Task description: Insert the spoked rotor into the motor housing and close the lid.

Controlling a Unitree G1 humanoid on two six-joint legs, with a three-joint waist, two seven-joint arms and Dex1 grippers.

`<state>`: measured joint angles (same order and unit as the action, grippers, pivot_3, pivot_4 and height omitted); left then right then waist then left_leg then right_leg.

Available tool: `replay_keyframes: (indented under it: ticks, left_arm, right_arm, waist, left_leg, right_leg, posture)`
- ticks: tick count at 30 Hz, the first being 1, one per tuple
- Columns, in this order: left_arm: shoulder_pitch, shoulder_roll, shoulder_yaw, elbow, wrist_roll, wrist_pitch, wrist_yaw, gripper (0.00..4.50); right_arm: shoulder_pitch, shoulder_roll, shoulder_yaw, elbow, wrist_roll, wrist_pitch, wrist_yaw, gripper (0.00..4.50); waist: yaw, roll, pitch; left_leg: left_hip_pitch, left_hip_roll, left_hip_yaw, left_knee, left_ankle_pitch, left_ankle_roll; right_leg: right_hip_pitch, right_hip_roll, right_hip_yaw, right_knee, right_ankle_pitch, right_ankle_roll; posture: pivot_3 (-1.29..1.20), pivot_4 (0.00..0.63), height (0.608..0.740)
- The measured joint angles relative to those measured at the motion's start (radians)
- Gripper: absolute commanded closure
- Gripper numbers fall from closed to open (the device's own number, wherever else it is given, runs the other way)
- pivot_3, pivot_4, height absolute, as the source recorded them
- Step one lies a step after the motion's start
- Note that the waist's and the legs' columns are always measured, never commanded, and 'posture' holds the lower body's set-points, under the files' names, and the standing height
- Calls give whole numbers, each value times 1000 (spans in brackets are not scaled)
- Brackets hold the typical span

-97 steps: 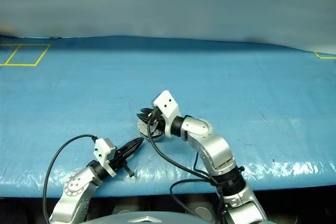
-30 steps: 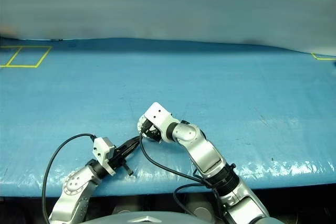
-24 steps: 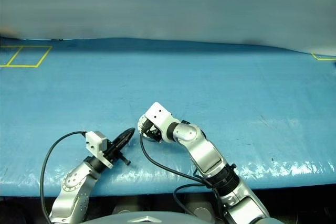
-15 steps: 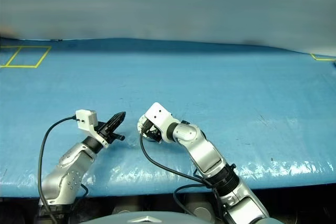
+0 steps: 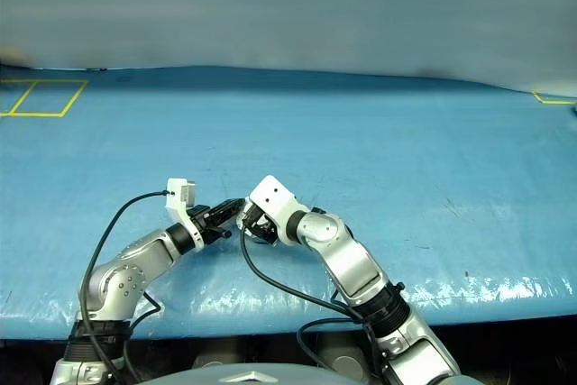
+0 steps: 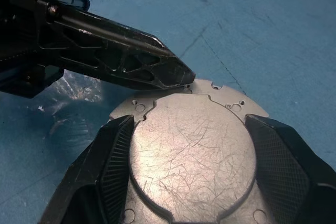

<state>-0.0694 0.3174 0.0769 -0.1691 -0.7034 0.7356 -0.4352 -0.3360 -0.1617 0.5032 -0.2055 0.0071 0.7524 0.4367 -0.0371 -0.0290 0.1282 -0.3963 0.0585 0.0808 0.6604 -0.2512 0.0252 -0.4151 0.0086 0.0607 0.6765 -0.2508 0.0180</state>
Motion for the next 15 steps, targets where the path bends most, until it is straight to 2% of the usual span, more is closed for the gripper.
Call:
replay_keyframes:
  ticks: [8,12,15]
  left_arm:
    - [-3,45,-42,-9,47,2,-47,4500]
    - [-6,49,-49,-15,68,-2,-57,4500]
    - [-6,48,-52,-18,78,-5,-69,4500]
  right_arm:
    - [2,0,1,-1,-1,2,1,1463]
    - [13,10,-12,-2,15,2,5,98]
    - [41,21,-38,-19,39,1,2,42]
  waist:
    - [1,0,0]
    - [1,0,-1]
    - [3,0,-1]
  left_leg:
    - [1,0,0,-1,0,0]
    - [1,0,0,-3,0,0]
    - [1,-1,-1,-4,0,0]
  right_leg:
    - [0,-1,0,-1,0,-1]
    - [0,-2,0,-2,-1,-2]
    - [0,-2,0,-3,-1,-2]
  posture:
    - [0,150,740]
    - [0,150,740]
    - [0,150,740]
